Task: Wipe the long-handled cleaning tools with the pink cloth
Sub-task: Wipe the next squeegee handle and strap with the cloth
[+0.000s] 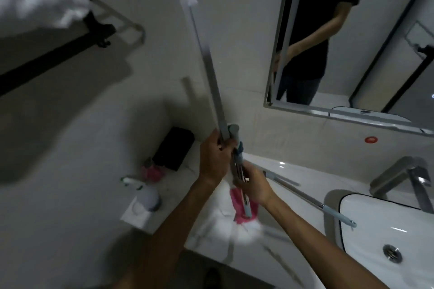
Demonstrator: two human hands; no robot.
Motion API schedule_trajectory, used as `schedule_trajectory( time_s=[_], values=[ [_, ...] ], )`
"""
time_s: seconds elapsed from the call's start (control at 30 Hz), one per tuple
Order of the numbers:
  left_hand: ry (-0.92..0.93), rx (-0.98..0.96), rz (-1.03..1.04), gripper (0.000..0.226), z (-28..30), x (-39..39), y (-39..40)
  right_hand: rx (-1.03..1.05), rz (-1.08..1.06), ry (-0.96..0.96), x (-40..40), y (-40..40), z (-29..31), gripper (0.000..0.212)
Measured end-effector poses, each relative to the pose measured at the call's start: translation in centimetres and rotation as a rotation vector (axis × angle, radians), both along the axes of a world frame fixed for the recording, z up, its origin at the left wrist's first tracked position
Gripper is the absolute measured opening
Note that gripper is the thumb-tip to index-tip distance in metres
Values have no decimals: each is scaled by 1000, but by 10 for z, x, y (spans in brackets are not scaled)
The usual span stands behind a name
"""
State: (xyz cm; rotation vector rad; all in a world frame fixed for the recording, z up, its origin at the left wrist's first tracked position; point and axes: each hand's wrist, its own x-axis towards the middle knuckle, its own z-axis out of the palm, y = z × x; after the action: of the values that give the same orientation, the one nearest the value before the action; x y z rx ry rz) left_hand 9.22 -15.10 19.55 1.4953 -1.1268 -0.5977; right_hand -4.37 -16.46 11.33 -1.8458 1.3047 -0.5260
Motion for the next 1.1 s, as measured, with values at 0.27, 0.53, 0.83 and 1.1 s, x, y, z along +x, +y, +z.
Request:
schedule_trajectory(
  time_s=[0.27, 0.53, 0.83, 1.1],
  values=[
    [-50, -10, 68, 24, 4, -30, 50, -46, 98, -143, -22, 50, 11, 14],
    [-128, 203, 10, 26, -21, -26, 94, 40, 170, -209, -21, 78, 29, 9],
    [0, 396, -21, 52, -64, -5, 179, 42, 131, -174, 6, 146, 20, 9],
    [147, 629, -201, 81, -68, 8, 283, 86, -24, -142, 21, 202, 2, 29]
  ],
)
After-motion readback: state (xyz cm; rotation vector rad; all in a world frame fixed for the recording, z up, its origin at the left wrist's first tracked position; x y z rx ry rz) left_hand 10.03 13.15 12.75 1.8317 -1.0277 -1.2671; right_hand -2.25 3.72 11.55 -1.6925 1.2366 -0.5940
